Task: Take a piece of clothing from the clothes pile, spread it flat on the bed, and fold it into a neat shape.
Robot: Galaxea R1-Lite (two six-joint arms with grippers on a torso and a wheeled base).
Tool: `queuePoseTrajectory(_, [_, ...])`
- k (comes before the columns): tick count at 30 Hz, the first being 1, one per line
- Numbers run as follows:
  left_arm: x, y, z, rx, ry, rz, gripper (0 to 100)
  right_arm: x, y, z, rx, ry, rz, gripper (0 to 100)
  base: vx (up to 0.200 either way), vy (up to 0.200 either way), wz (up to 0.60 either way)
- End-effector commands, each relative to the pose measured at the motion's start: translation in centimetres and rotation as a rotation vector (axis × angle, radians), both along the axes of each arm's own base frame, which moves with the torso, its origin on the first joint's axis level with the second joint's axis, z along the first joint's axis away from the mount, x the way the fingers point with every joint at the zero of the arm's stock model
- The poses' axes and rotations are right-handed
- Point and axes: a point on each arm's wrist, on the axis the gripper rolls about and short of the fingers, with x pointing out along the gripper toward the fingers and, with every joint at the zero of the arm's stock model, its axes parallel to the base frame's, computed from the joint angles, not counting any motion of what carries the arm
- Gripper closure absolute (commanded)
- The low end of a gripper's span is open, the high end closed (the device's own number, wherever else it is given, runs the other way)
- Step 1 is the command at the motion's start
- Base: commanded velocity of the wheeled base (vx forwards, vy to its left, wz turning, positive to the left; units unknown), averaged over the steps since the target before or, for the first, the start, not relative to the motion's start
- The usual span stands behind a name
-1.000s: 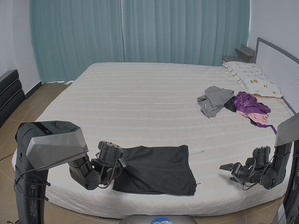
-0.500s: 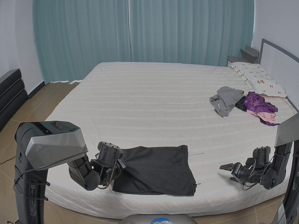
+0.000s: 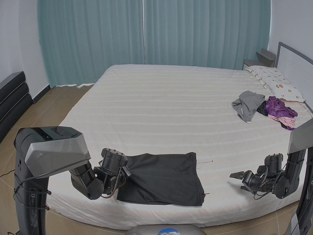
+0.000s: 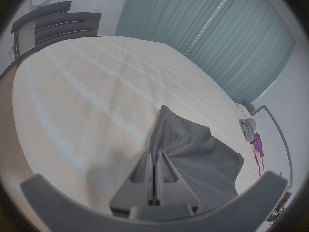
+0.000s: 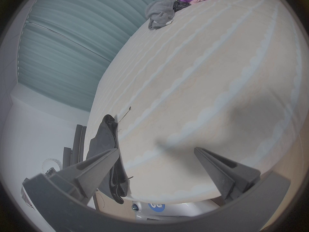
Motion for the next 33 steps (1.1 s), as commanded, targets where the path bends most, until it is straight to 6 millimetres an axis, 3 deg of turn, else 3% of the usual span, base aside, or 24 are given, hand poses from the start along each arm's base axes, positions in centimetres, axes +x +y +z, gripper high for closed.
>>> queuePoseTrajectory(1, [-0.1, -0.02, 0.13, 0.0, -0.001, -0.001, 100, 0.0, 0.02, 0.01, 0.0, 0.0, 0.001, 0, 0.0, 0.0, 0.0])
queuePoseTrajectory(20, [-0.46, -0.09, -0.1, 0.004, 0.01, -0.006, 100, 0.0, 0.02, 0.01, -0.001, -0.001, 0.002, 0, 0.0, 0.0, 0.0])
queuePoseTrajectory(21, [-0.47, -0.08, -0.11, 0.005, 0.011, -0.006, 0, 0.0, 0.02, 0.01, -0.001, -0.001, 0.002, 0, 0.0, 0.0, 0.0])
queuePoseTrajectory(33, [-0.42, -0.05, 0.07, 0.001, 0.006, -0.006, 0, -0.01, 0.01, -0.11, -0.002, 0.004, 0.001, 0, 0.0, 0.0, 0.0])
